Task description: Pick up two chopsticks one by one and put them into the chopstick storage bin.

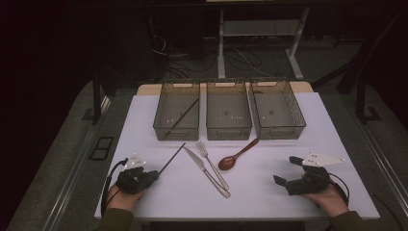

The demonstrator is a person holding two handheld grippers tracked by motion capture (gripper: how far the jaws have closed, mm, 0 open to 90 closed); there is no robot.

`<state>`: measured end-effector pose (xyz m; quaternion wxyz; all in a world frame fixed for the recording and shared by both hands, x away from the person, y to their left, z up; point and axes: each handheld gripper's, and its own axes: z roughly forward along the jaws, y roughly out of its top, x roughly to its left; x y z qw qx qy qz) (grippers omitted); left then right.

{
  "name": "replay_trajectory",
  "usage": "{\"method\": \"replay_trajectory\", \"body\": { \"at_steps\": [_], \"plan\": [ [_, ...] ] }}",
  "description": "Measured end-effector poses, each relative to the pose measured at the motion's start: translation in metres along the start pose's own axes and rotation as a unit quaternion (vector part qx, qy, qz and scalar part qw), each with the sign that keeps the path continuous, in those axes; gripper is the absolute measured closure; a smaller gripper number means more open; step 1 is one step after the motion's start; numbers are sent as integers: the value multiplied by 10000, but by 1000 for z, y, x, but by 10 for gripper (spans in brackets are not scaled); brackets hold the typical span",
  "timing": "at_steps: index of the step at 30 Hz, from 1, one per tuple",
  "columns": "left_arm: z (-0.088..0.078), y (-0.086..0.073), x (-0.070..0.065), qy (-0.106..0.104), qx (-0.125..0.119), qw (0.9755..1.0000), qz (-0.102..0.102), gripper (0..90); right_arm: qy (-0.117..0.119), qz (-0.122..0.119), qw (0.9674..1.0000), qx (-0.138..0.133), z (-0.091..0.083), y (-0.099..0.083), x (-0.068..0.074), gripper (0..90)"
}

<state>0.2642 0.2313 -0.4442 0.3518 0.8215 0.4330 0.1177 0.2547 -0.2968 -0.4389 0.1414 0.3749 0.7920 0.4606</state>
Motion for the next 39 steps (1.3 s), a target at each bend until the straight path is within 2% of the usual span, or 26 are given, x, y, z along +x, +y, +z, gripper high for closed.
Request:
{"method": "replay_trajectory", "body": {
  "at_steps": [6,9,12,23,39],
  "plan": [
    [0,2,2,-25,36,9998,-213,852,6,1,10000,-4,0,0,0,33],
    [-1,3,1,84,25,9998,-151,852,11,-2,10000,-4,0,0,0,33],
    [-3,4,2,87,-24,9999,-147,853,11,-8,10000,-5,0,0,0,33],
    [-9,8,-2,-100,-112,9999,26,852,0,-5,10000,4,0,0,0,33],
    [-19,18,-13,-352,-462,9978,311,852,-5,-6,10000,12,0,0,0,33]
  ]
}}
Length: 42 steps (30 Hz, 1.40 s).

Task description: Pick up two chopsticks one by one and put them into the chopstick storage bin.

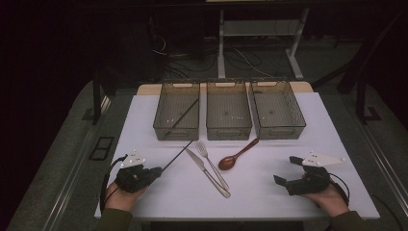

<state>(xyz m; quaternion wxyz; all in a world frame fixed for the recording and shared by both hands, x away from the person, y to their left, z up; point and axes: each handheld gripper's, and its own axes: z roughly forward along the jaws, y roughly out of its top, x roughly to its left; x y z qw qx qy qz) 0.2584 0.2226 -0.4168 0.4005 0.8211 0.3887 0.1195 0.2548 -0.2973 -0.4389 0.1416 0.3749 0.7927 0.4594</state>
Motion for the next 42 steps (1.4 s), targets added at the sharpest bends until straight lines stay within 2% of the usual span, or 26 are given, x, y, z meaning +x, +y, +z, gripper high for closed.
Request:
{"method": "replay_trajectory", "body": {
  "at_steps": [2,5,10,20,30,34,42],
  "plan": [
    [-1,2,0,-21,-16,10000,68,852,-1,-3,10000,1,0,0,0,33],
    [-1,4,-2,-65,-78,9999,37,852,5,-26,10000,12,0,0,0,33],
    [0,8,-6,-107,-102,9998,152,852,5,-20,10000,4,0,0,0,33],
    [-1,20,-11,-196,-294,9991,214,852,16,-12,10000,-16,-1,0,1,33],
    [0,45,-6,-297,-638,9973,219,852,12,4,10000,8,1,0,0,33],
    [4,53,-6,-349,-699,9967,222,852,14,22,10000,11,1,0,0,33],
    [14,75,-4,-322,-796,9959,269,852,33,20,10000,13,1,0,0,33]
  ]
}}
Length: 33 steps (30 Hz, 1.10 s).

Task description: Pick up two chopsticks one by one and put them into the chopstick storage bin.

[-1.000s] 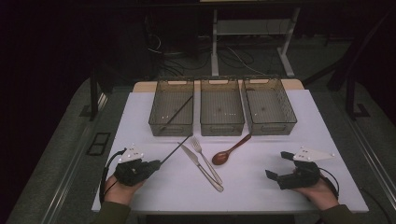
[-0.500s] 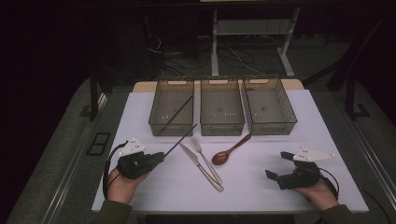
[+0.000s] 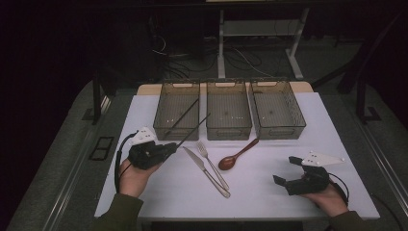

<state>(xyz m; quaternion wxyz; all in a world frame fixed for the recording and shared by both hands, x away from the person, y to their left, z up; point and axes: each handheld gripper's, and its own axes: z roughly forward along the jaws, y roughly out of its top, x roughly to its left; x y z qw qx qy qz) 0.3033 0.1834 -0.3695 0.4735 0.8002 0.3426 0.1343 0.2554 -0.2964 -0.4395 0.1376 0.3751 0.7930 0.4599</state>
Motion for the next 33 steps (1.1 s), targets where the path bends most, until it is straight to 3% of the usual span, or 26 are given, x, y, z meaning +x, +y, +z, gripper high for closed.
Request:
{"method": "replay_trajectory", "body": {
  "at_steps": [19,33],
  "plan": [
    [23,51,31,148,-157,9997,-91,852,20,42,10000,-61,-1,0,0,33],
    [50,83,60,425,17,9990,-144,852,37,71,9999,-65,-1,0,-2,33]
  ]
}}
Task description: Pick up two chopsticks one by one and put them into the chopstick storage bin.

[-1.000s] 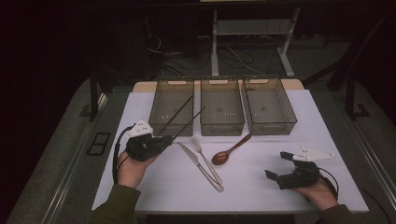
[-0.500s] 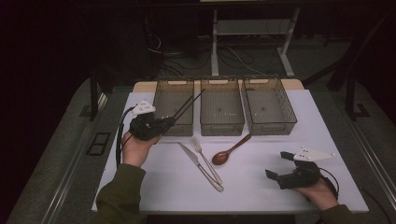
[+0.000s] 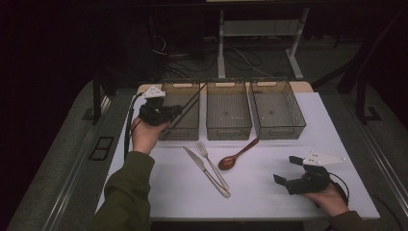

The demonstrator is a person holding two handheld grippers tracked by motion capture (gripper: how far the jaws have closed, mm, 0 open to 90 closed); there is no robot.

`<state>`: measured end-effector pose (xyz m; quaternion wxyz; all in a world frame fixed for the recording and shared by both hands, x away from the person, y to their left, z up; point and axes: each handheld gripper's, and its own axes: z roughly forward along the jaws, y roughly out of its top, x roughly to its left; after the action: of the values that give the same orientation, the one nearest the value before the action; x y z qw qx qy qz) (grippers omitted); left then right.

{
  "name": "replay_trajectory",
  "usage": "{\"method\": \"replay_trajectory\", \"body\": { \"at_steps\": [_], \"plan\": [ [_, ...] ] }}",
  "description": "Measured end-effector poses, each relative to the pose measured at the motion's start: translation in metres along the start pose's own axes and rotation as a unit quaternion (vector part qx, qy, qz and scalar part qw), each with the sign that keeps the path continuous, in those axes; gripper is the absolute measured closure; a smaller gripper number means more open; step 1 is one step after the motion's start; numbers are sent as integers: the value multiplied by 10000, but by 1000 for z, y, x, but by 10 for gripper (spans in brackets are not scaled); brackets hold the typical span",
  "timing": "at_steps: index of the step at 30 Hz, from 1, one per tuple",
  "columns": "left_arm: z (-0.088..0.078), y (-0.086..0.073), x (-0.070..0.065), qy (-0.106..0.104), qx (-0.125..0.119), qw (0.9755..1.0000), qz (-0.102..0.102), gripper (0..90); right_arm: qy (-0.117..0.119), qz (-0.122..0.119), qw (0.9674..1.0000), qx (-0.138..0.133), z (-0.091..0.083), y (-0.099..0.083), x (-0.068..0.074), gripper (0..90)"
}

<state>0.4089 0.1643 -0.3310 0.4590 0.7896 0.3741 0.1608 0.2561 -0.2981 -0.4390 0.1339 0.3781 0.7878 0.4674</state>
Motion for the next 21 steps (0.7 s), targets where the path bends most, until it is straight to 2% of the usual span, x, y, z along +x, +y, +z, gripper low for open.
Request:
{"method": "replay_trajectory", "body": {
  "at_steps": [5,12,19,21],
  "plan": [
    [13,6,13,177,118,9998,26,851,4,14,10000,-3,0,0,0,33],
    [27,6,36,381,71,9989,-252,851,9,17,10000,-24,-1,0,0,33],
    [36,-1,55,576,292,9968,-460,851,18,28,10000,-45,-2,0,-1,33],
    [38,-5,58,615,420,9961,-468,851,26,29,10000,-46,-2,0,-1,33]
  ]
}}
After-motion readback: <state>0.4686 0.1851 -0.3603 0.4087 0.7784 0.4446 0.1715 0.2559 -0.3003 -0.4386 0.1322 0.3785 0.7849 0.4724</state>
